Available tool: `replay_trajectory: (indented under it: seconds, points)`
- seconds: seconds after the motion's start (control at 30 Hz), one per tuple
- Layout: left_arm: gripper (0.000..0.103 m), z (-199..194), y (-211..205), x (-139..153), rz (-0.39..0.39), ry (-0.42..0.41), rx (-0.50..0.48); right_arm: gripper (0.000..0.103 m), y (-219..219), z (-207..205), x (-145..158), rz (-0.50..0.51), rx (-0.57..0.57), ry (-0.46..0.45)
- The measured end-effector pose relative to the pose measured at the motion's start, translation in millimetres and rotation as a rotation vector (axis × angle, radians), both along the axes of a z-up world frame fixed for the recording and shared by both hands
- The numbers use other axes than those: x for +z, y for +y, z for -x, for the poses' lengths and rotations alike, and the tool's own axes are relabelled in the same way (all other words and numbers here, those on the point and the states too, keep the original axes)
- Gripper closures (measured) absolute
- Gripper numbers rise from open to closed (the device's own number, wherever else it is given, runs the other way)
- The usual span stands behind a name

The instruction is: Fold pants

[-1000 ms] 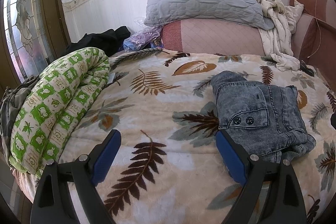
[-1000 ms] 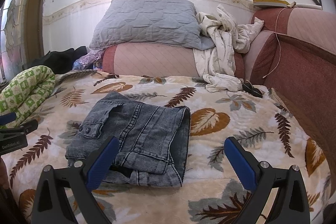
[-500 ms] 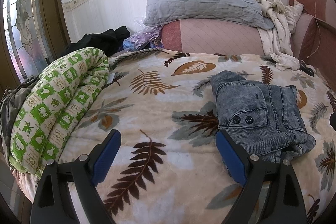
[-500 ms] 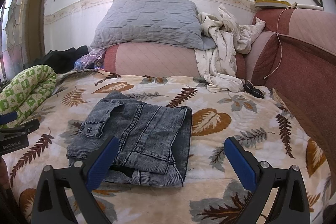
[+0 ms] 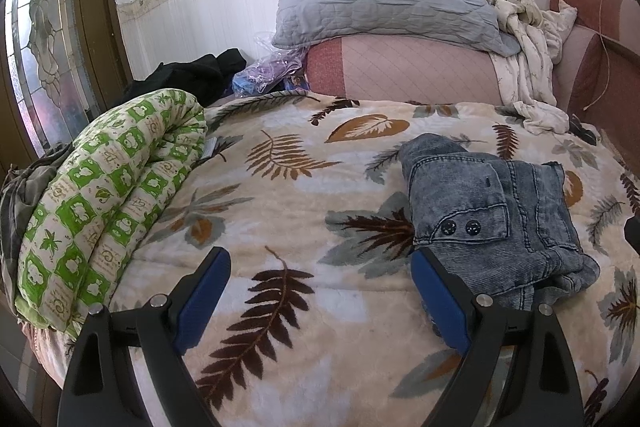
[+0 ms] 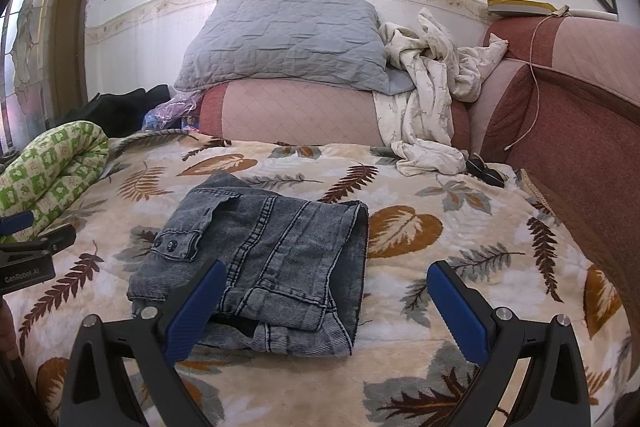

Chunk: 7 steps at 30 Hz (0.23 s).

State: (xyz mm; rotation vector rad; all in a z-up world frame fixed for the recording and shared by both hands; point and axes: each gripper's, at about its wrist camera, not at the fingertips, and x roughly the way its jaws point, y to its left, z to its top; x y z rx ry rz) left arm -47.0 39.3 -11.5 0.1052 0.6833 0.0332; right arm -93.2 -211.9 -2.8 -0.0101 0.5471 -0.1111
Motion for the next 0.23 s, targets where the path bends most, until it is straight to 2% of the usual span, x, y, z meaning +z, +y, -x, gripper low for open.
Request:
replay_trajectory:
  seconds: [0.07, 0.23]
  points:
    - [0.011, 1.4, -0.2, 0.7, 0.019, -0.003, -0.011, 0.001, -0.1, -0.5, -0.4, 0.001, 0.004, 0.001]
    - [0.011, 2.1, -3.3, 0.7, 0.012, -0.007, -0.019, 0.001, -0.2, -0.9, -0.6, 0.002, 0.005, 0.001]
